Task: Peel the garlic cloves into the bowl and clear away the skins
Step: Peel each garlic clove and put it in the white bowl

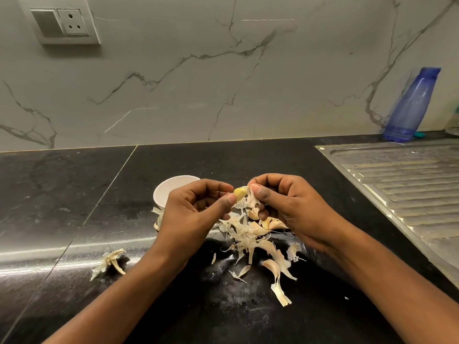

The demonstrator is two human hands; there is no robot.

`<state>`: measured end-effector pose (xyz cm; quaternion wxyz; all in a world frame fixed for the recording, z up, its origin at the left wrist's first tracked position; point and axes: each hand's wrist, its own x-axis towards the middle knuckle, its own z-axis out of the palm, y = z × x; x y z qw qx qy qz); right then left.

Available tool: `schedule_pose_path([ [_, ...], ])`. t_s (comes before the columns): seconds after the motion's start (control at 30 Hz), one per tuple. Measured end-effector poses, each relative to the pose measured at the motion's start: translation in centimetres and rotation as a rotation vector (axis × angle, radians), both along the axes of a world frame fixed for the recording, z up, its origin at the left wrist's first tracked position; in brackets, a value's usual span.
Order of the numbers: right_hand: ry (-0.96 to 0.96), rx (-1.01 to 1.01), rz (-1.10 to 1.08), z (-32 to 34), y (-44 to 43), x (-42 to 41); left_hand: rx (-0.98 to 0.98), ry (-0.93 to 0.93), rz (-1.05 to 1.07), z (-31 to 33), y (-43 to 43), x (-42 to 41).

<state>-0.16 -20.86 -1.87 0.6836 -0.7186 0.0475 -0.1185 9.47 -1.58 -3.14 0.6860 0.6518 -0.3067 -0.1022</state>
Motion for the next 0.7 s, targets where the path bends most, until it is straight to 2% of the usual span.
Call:
schedule_pose_path([
  [0.07,-0.006,-0.052,-0.026,0.01,-0.04,-0.01,0.006,-0.032,-0.002,-0.13,0.06,-0.06],
  [0.33,0.021,-0.127,0.037,0.12,0.35,-0.17,0.006,0.057,-0.166,-0.28,-0.12,-0.44],
  [0.5,0.007,-0.135,0.047,0.16,0.37,-0.14,-0.048,0.124,-0.184,-0.37,-0.14,-0.29],
  [0.7,-0.012,-0.062,0.063,0.07,0.25,-0.11,-0.162,0.376,-0.097,0.18,-0.22,0.1],
])
